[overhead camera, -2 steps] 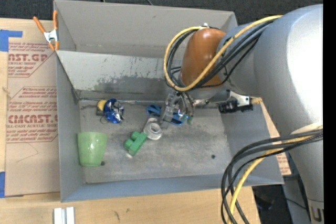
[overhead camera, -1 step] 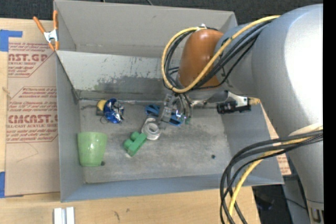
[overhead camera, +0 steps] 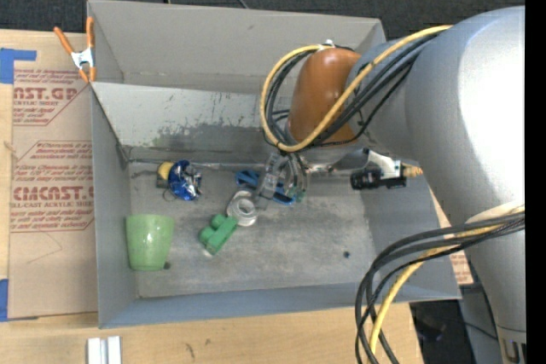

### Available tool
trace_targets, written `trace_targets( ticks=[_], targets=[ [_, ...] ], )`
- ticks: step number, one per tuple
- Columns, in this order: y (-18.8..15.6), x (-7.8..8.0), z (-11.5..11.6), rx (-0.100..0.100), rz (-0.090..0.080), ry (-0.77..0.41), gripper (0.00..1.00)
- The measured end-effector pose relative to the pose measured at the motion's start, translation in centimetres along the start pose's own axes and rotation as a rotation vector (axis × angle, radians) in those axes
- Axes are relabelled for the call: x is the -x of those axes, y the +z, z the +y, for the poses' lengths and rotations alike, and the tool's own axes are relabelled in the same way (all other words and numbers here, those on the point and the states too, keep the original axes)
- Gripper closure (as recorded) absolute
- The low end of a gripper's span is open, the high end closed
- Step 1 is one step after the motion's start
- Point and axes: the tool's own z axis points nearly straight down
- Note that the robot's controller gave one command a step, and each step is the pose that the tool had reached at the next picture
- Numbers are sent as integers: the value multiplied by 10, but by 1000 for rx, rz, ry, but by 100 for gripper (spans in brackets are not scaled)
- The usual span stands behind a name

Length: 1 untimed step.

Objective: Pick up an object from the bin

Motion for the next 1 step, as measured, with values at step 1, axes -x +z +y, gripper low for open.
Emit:
trace_targets(
  ticks=[1],
  targets=[
    [-130, -11, -3, 1, 4, 2, 100]
  ],
)
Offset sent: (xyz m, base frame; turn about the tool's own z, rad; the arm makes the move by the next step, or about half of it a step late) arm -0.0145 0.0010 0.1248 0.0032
